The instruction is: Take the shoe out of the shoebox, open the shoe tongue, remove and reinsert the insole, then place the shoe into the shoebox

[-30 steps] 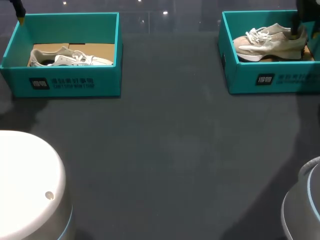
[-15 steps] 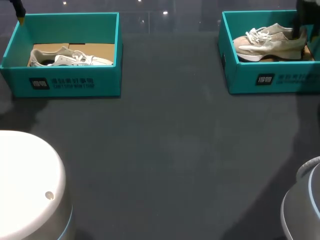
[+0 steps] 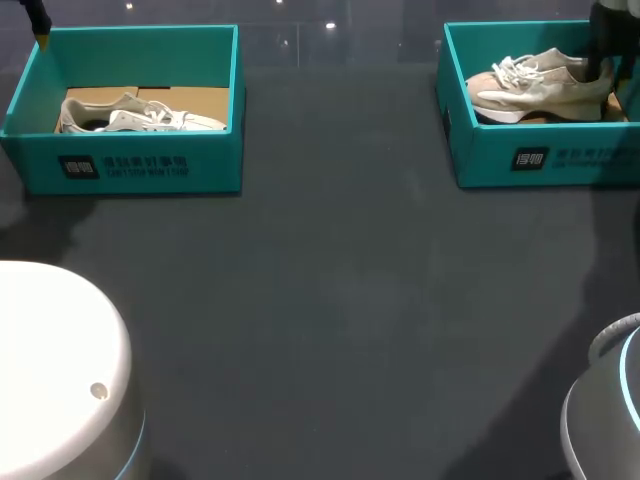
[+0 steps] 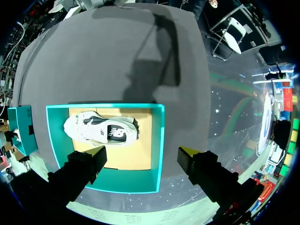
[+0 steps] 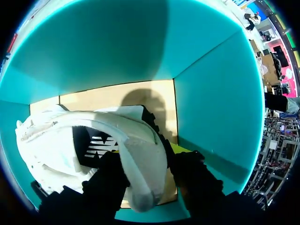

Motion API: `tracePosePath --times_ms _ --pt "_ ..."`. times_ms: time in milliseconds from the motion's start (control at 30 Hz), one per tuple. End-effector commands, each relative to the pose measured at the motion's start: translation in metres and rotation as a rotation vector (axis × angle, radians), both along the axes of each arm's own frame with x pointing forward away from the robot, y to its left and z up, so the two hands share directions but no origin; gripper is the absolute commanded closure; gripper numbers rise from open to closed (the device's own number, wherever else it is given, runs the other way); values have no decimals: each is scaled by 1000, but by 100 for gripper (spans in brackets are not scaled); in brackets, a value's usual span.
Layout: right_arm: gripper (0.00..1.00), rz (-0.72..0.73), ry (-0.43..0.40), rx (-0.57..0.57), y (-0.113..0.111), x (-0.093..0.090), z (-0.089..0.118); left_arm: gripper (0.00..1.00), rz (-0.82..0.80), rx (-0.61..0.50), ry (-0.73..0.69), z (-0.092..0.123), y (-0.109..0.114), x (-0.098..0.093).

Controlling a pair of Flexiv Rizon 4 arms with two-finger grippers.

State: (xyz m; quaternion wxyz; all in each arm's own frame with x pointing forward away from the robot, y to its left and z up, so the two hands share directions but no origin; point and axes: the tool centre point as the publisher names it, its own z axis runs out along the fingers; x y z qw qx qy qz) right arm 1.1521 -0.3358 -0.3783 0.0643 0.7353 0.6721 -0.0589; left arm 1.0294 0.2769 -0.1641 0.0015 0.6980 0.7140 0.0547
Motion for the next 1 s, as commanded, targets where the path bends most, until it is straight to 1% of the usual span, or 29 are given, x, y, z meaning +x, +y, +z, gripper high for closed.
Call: tracePosePath --times_ms 33,67,100,300,467,867,1000 --pt "84 -4 10 0 6 7 -4 0 -1 2 -1 0 0 -1" --pt "95 -5 9 -2 6 7 -3 0 -1 2 -1 0 0 -1" --pt "100 -5 7 -3 6 7 -3 0 -1 2 -1 0 0 -1" --pt "100 -6 -4 -16 6 8 3 0 -1 2 -1 0 0 -1" --pt "100 -16 -28 -41 5 6 16 0 -1 2 -1 0 0 -1" --pt "100 -64 -79 -73 1 2 73 0 -1 2 -1 0 0 -1" --pt "100 -79 -74 -79 0 0 90 0 -1 2 -1 0 0 -1"
